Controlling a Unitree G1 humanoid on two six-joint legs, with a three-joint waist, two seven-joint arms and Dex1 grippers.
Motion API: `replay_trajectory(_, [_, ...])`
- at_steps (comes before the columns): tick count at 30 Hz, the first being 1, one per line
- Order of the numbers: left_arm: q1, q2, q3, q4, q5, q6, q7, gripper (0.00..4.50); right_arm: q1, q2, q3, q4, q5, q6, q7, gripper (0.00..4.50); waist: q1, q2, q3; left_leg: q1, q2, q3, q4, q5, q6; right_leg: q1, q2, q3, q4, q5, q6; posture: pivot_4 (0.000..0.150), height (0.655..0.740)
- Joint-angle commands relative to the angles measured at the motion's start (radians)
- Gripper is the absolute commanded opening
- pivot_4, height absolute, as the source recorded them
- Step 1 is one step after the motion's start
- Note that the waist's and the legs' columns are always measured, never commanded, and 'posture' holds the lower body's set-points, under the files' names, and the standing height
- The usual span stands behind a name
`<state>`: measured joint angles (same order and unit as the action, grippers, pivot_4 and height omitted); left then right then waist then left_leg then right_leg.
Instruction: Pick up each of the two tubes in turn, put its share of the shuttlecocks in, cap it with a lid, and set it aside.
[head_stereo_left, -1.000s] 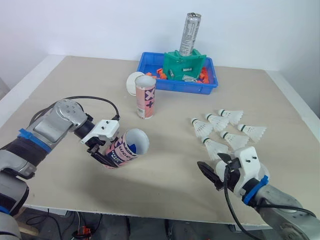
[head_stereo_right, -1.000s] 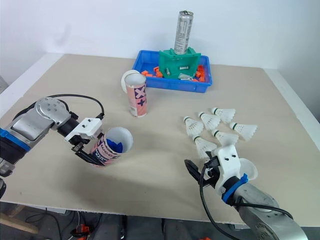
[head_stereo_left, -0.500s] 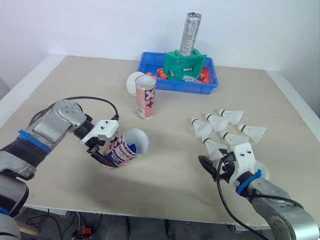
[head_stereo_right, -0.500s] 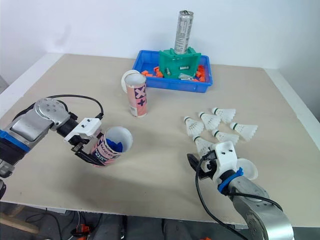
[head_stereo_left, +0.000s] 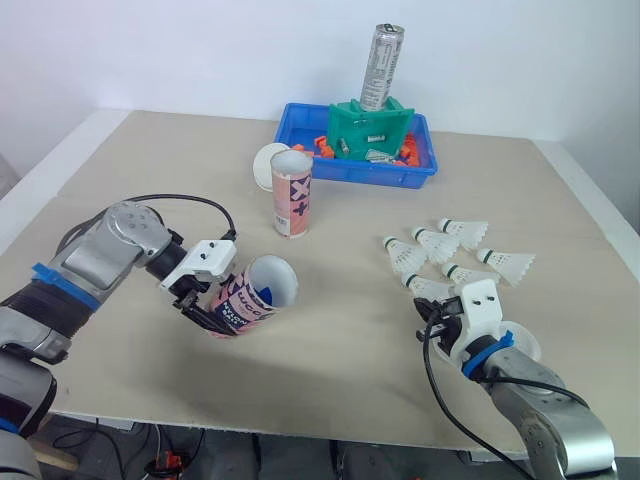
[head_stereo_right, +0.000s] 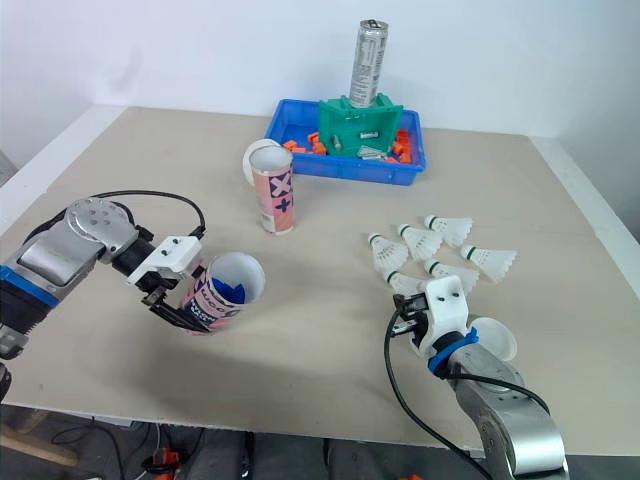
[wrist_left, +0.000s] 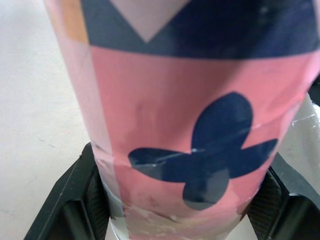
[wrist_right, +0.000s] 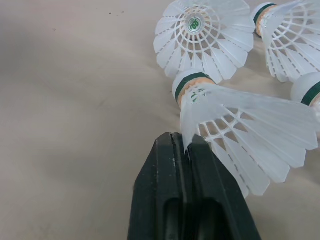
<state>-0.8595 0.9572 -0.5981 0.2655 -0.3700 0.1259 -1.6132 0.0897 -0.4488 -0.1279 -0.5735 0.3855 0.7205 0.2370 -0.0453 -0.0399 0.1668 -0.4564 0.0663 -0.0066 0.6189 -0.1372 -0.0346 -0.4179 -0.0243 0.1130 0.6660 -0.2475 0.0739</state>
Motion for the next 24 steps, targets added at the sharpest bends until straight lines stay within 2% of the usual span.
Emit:
replay_trajectory(1, [0.009,0.008,0.022,-0.018,0.006,0.008,-0.001,3.24,-0.012,0.005,-0.013,-0.014,-0.012,-0.020,0.001,0.05,0.000,0.000,0.000,0.000,0.000,0.000,0.000,0.000,0.000,0.000,0.000,0.000,0.000,0.000,0.000,0.150,0.7275])
replay_trajectory(7, [0.013,0.009,0.025,-0.022,0.004,0.010,-0.001,3.24,-0.038,-0.003,-0.046,-0.041,-0.017,-0.024,0.000,0.05,0.000,0.000,0.000,0.000,0.000,0.000,0.000,0.000,0.000,0.000,0.000,0.000,0.000,0.000,0.000,0.150,0.7275])
replay_trajectory(18, [0.007,-0.001,0.022,-0.014,0.012,0.002,-0.001,3.24,-0.033,0.013,-0.139,-0.099,0.098,0.012,0.036,0.05,0.000,0.000,0.000,-0.001,0.000,0.000,0.000,0.000,0.000,0.000,0.000,0.000,0.000,0.000,0.000,0.150,0.7275])
replay_trajectory(24, [0.002,-0.007,0.021,-0.009,0.012,0.004,-0.001,3.24,-0.017,-0.047,-0.218,-0.228,0.376,0.065,0.181,0.05,0.000,0.001,0.000,-0.001,0.000,0.000,0.000,0.000,0.000,0.000,0.000,0.000,0.000,0.000,0.000,0.150,0.7275])
